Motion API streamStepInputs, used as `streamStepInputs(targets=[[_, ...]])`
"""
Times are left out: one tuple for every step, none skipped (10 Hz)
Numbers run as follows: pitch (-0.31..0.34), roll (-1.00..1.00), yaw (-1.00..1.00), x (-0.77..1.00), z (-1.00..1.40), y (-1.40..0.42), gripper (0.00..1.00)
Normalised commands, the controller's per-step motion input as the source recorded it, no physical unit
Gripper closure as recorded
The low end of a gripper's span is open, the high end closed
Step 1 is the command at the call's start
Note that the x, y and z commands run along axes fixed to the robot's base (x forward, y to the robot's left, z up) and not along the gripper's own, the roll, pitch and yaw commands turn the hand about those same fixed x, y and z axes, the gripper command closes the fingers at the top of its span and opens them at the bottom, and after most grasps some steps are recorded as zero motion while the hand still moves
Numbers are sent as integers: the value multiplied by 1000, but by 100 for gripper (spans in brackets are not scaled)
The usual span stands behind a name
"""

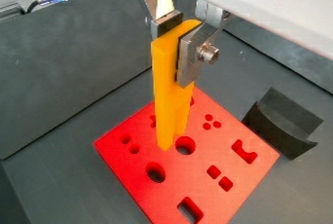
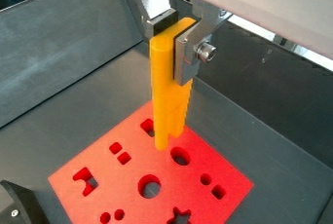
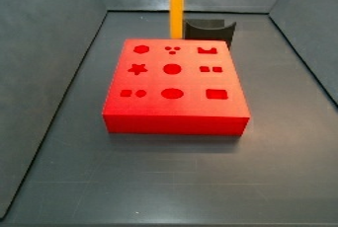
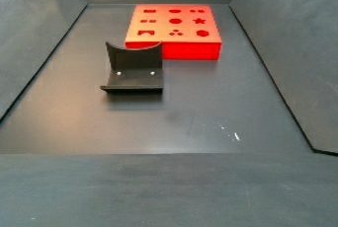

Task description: Insert the square-circle object.

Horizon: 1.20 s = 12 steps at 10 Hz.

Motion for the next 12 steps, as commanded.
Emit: streamStepInputs(targets=[[0,-47,0,31,-29,-11,100],[-171,-171,-300,-23,-149,0,100],[-84,-87,-1000,0,-306,-29,100],[-29,-37,-1000,0,-400,0,100],[-19,-13,-1000,0,-434,0,100],[-4,0,-1000,0,-440,0,100],[0,0,-1000,0,-437,0,100],[14,-4,-1000,0,-377,0,100],[147,-10,-1000,0,-337,0,100],[250,-34,-920,0,-266,0,100],[414,-14,-751,0,-77,0,100],[434,24,-697,-54,0,0,100]])
